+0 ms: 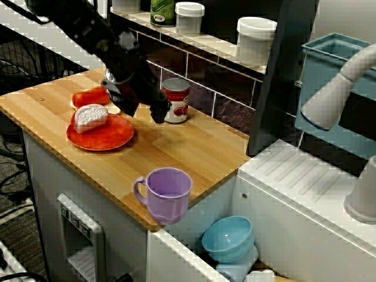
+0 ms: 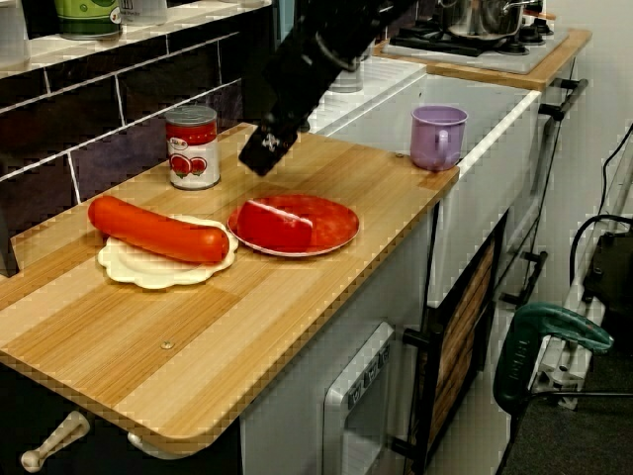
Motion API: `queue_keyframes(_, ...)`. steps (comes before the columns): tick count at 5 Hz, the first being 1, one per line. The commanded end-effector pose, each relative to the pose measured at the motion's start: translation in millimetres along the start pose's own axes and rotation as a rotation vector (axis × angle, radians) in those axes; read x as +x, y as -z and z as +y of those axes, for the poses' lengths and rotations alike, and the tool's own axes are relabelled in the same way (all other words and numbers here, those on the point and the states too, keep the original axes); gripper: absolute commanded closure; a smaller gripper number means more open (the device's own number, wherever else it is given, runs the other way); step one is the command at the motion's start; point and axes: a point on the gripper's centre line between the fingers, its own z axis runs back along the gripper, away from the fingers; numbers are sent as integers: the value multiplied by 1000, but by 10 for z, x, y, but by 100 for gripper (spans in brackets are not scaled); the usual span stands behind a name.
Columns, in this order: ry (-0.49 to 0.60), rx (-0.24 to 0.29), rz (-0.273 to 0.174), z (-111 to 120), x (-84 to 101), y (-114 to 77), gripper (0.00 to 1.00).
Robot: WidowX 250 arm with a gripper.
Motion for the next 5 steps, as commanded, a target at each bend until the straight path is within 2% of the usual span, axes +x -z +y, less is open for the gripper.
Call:
queue_keyframes(1, 6, 10, -47, -101, -47, 65, 0)
queue_keyframes(2, 5, 17, -34, -132, -77, 120, 0)
queue_keyframes(5, -14, -12, -24, -77, 45, -45, 0)
